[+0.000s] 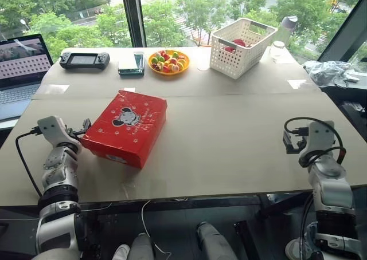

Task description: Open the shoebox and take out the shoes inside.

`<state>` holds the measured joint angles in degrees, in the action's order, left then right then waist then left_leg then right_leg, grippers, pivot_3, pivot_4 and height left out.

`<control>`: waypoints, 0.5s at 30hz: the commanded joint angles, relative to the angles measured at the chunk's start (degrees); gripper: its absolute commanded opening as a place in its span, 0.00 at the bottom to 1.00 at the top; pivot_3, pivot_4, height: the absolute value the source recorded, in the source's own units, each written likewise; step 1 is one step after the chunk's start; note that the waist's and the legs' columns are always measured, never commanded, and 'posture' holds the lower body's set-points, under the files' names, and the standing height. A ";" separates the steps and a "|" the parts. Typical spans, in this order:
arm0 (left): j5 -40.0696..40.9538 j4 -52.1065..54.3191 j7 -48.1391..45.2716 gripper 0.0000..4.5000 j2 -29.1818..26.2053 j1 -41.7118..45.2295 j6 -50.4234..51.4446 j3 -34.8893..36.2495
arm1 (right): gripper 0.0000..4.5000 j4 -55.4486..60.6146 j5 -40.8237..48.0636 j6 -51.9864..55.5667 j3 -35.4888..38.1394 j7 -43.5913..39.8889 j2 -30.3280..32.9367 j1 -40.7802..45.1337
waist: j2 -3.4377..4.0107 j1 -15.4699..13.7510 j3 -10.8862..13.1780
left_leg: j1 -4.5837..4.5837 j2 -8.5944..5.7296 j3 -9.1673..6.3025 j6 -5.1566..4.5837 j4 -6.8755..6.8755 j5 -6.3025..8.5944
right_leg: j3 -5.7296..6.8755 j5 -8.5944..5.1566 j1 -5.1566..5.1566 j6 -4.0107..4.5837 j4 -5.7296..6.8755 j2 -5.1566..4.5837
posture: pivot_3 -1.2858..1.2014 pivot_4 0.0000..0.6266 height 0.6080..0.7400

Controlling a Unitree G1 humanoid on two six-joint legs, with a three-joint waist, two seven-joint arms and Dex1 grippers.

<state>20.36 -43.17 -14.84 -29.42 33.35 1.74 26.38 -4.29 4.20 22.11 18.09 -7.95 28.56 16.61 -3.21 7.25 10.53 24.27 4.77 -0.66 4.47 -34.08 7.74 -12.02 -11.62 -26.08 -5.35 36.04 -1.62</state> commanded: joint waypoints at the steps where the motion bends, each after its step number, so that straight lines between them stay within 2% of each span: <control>1: -0.17 1.39 -0.03 0.99 -0.50 -0.80 -0.04 0.27 | 1.00 2.13 -0.21 -1.49 0.42 -0.11 0.91 0.62 | 0.00 0.02 0.00 | 0.00 0.00 0.00 0.00 0.00 0.00 | 0.00 0.00 0.00 0.00 0.00 0.00 | 0.52 0.24 0.88; 7: -1.82 0.48 -0.86 0.99 -1.06 -0.99 -1.12 -1.40 | 1.00 2.35 -0.22 -1.33 -0.55 -0.62 0.43 0.85 | 0.00 0.02 0.00 | 0.00 0.00 0.00 0.00 0.00 0.00 | 0.00 0.00 0.00 0.00 0.01 0.00 | 0.52 0.24 0.88; 8: -2.61 0.11 -2.61 1.00 -1.82 -1.00 -1.38 -2.37 | 0.94 3.06 -0.01 -1.01 -1.33 -1.27 0.16 0.89 | 0.00 0.02 0.00 | 0.00 0.00 0.00 0.00 -0.02 0.00 | 0.01 0.00 0.01 0.00 0.01 0.00 | 0.52 0.24 0.88; 9: -3.66 -0.27 -4.64 1.00 -2.78 -1.05 -1.70 -3.64 | 0.94 3.87 0.23 -0.60 -2.25 -2.03 -0.10 0.91 | 0.00 0.05 0.00 | 0.00 0.00 0.00 0.00 -0.03 0.00 | 0.01 0.00 0.01 0.00 0.01 0.00 | 0.52 0.24 0.88; 12: -5.54 -1.20 -11.24 1.00 -5.44 -1.27 -3.32 -6.60 | 0.76 7.04 0.30 -0.21 -5.50 -4.46 -0.65 0.41 | 0.00 0.46 0.00 | -0.01 0.01 -0.01 0.00 -0.03 0.00 | 0.01 0.00 0.00 0.01 0.03 0.02 | 0.52 0.24 0.88; 15: -6.97 -3.17 -18.68 0.86 -8.72 -0.76 -4.26 -9.29 | 0.52 10.97 2.58 1.46 -9.35 -9.51 -1.23 0.23 | -0.01 0.68 0.00 | 0.01 0.00 -0.02 0.00 -0.03 0.00 | 0.01 -0.01 0.00 0.02 0.03 0.01 | 0.52 0.24 0.88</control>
<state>14.82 -45.80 -28.66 -35.67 31.94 -0.84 18.45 2.16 4.91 22.66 10.24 -14.30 27.24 16.67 -3.22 7.93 10.52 24.28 4.78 -0.68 4.47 -34.11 7.74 -12.01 -11.63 -26.08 -5.33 36.06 -1.61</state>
